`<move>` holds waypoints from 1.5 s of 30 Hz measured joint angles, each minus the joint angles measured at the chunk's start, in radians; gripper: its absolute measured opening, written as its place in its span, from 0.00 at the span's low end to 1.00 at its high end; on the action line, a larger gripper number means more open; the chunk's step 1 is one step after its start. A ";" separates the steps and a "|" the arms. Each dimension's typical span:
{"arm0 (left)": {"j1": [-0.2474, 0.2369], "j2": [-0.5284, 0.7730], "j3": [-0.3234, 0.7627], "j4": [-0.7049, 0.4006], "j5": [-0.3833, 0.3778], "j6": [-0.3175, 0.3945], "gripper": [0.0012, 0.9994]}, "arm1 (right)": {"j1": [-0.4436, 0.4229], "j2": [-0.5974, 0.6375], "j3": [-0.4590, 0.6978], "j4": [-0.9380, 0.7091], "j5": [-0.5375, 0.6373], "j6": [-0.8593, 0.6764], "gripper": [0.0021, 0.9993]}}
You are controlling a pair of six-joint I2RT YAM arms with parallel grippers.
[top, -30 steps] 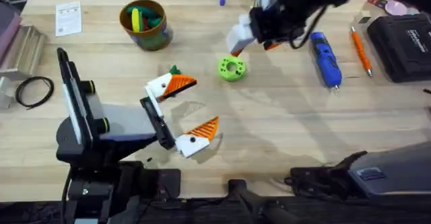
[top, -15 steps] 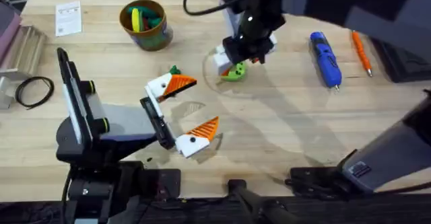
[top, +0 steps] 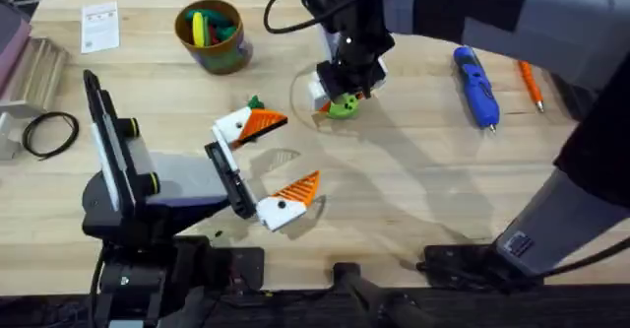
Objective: Pick up the gripper from the table and insert it into the empty holder that is missing its gripper. Then pick up a screw, insert it into the mounting hole, and use the screwdriver to tighten it. Finally, clean up the table by picking up the vegetable and placing it into the bucket.
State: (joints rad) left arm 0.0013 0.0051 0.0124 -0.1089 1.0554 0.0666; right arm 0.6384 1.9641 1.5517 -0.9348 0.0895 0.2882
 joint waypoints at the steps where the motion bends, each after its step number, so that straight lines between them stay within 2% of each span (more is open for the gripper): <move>1: 0.000 0.000 0.000 0.000 0.000 0.000 0.99 | -0.001 0.002 0.000 0.000 0.000 0.000 0.66; 10: 0.000 0.000 0.000 0.000 0.000 0.000 0.99 | -0.011 0.035 0.002 0.006 0.000 0.004 0.47; 16: 0.000 0.000 0.000 0.000 0.000 0.000 0.99 | -0.011 0.035 0.002 0.005 0.000 0.004 0.27; 27: 0.000 0.000 0.000 0.000 0.000 0.000 0.99 | -0.011 0.035 0.003 -0.011 0.000 0.004 0.23; 33: 0.000 0.000 0.000 0.000 0.000 0.000 0.99 | -0.011 0.035 0.003 -0.017 0.000 0.004 0.14; 37: 0.000 0.000 0.000 0.000 0.000 0.000 0.99 | -0.011 0.036 0.003 -0.024 0.001 0.004 0.01; 45: 0.000 0.000 0.000 0.000 0.000 0.000 0.99 | -0.011 0.036 0.003 -0.023 0.004 0.003 0.00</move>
State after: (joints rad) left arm 0.0013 0.0051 0.0124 -0.1089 1.0554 0.0666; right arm 0.6273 2.0001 1.5551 -0.9581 0.0931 0.2909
